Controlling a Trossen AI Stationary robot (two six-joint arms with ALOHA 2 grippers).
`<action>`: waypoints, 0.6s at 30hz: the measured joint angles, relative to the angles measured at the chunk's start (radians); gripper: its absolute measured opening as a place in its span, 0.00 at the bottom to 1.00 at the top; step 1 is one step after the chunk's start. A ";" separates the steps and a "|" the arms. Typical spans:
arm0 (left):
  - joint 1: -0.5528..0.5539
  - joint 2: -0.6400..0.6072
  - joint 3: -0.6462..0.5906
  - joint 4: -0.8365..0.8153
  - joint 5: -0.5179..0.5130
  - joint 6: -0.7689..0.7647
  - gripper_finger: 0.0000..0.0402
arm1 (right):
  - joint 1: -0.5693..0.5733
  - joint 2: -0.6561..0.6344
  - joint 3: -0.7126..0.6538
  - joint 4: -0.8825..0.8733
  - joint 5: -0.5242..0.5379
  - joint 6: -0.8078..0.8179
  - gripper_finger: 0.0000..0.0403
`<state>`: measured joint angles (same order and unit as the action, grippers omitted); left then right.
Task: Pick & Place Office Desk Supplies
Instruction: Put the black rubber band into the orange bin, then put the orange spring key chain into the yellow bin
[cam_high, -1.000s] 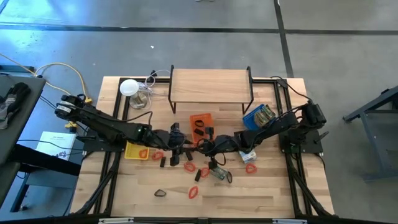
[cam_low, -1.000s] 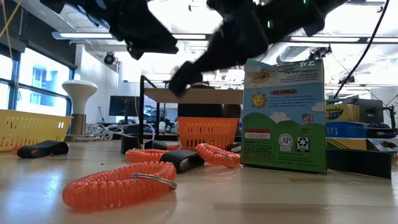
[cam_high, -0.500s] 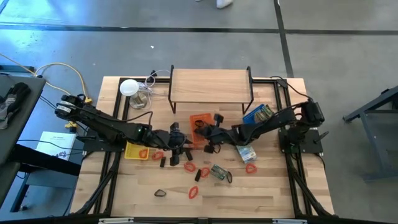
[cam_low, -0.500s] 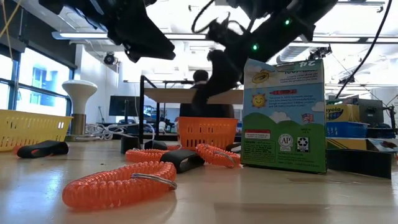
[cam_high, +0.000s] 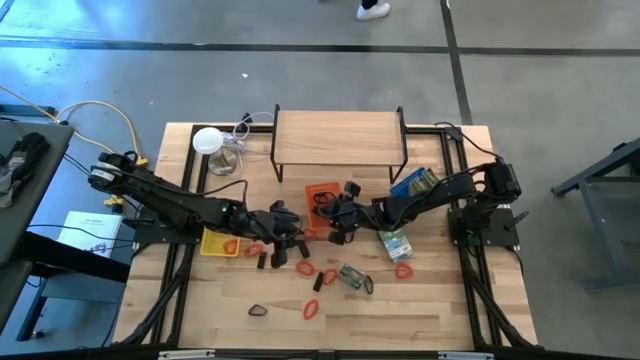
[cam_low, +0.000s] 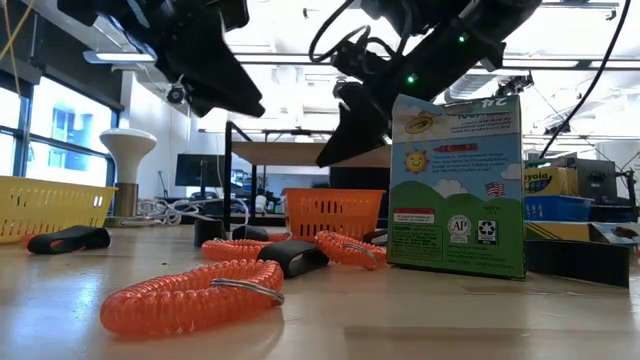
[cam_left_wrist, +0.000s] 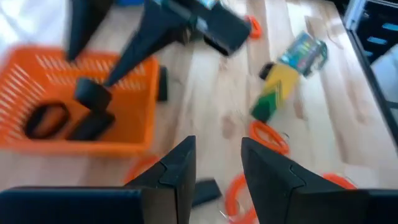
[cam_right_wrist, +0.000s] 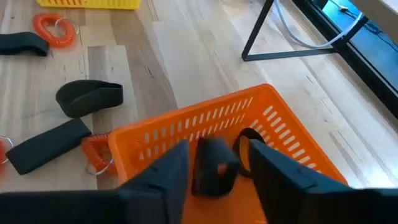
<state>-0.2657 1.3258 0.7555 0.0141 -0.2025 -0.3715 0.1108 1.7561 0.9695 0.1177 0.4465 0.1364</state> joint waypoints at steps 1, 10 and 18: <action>0.000 0.000 0.000 -0.012 0.015 -0.008 0.31 | 0.000 0.000 0.000 -0.001 0.000 0.000 0.44; 0.003 -0.035 0.000 -0.263 0.149 -0.119 0.31 | 0.012 0.000 0.000 0.025 -0.001 -0.028 0.63; 0.017 -0.065 0.000 -0.621 0.223 -0.230 0.31 | 0.094 0.000 0.000 0.164 -0.050 -0.224 0.64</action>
<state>-0.2489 1.2612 0.7559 -0.6065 0.0208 -0.6020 0.2047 1.7561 0.9695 0.2819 0.3965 -0.0878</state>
